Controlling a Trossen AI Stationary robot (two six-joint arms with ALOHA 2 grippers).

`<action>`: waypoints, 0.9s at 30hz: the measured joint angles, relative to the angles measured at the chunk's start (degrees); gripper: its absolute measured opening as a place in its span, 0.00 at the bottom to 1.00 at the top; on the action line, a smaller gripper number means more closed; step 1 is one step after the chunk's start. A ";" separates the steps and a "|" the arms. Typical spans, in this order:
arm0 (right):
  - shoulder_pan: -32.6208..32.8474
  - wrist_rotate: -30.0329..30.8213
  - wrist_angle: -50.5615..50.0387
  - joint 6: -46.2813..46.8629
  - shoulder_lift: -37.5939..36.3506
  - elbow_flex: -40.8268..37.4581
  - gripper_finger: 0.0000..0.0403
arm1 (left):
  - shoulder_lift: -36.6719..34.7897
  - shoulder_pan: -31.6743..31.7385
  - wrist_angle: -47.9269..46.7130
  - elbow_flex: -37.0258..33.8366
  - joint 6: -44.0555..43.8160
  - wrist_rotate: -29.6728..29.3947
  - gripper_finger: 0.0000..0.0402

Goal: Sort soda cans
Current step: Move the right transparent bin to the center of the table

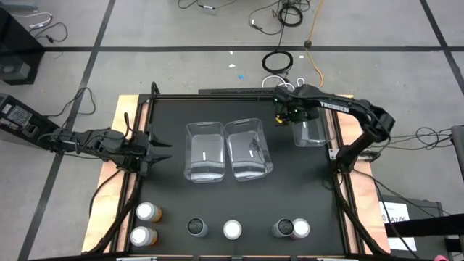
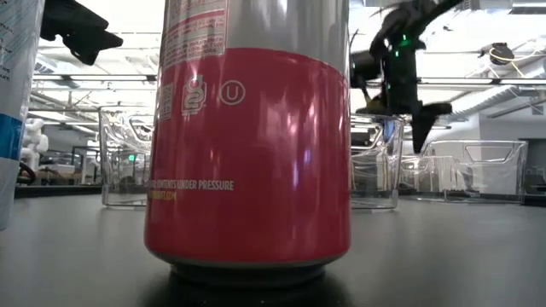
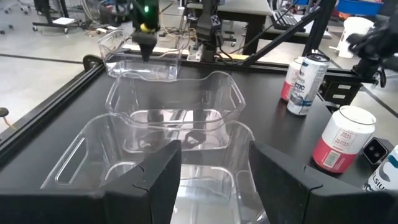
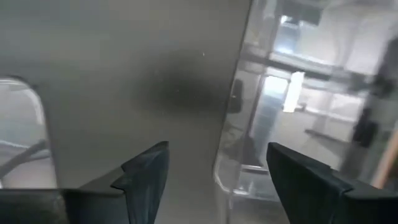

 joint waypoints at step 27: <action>7.43 -7.16 16.45 12.73 -1.47 -14.47 0.01 | 0.00 0.00 0.00 0.02 -2.94 0.37 0.49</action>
